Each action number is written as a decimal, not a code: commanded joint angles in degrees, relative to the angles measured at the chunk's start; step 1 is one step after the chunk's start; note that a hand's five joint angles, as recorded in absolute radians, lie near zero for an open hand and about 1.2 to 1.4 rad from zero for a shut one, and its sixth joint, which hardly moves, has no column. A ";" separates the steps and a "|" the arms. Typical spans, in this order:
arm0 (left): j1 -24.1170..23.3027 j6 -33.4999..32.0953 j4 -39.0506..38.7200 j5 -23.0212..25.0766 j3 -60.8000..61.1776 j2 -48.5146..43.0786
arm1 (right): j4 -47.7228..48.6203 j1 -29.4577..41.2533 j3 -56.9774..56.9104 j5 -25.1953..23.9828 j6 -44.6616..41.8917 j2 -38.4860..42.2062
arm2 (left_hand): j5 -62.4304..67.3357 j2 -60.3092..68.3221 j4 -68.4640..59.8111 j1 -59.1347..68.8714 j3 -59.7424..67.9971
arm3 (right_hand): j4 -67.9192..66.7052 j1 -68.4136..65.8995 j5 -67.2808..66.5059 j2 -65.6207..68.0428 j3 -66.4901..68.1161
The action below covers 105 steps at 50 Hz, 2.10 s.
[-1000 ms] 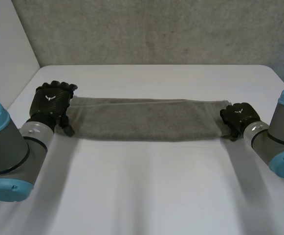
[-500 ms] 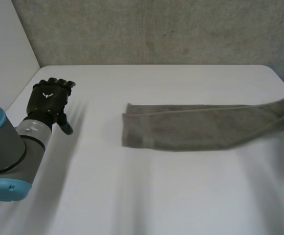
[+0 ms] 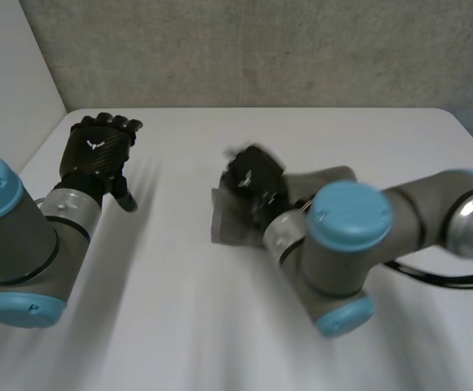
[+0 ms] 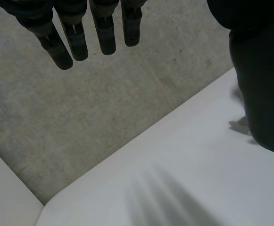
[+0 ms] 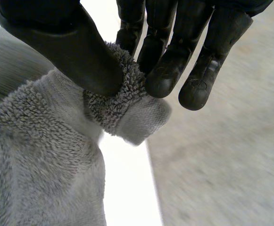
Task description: Fold the towel.
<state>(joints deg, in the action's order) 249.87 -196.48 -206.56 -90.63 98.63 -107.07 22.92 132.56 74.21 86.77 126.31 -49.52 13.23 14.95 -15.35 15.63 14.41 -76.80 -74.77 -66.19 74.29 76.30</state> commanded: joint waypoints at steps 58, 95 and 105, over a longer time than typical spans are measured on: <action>-4.92 0.22 -0.24 -3.15 -2.21 -0.60 | -5.61 -9.20 3.77 -2.13 11.77 -8.23 | -11.67 -3.38 3.79 -4.07 -2.85 | -3.20 -5.23 -3.81 5.71 3.70; -12.82 13.49 3.70 -10.89 -16.79 -7.08 | -11.56 -8.89 8.06 0.51 35.57 -16.57 | -9.66 -1.37 1.77 -2.05 -0.83 | 66.80 64.77 66.19 -64.29 -66.30; -17.13 13.40 10.65 -10.89 -25.24 -21.16 | -18.60 -10.66 -0.36 -5.46 41.46 -6.05 | -9.66 -1.37 1.77 -2.05 -0.83 | 66.80 64.77 66.19 -64.29 -66.30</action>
<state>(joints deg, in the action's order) 234.83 -182.86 -199.96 -101.52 78.29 -119.48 8.61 122.72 79.55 85.18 164.89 -63.43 14.92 15.11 -15.36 15.63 14.55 -14.33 -13.16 -3.31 13.66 13.63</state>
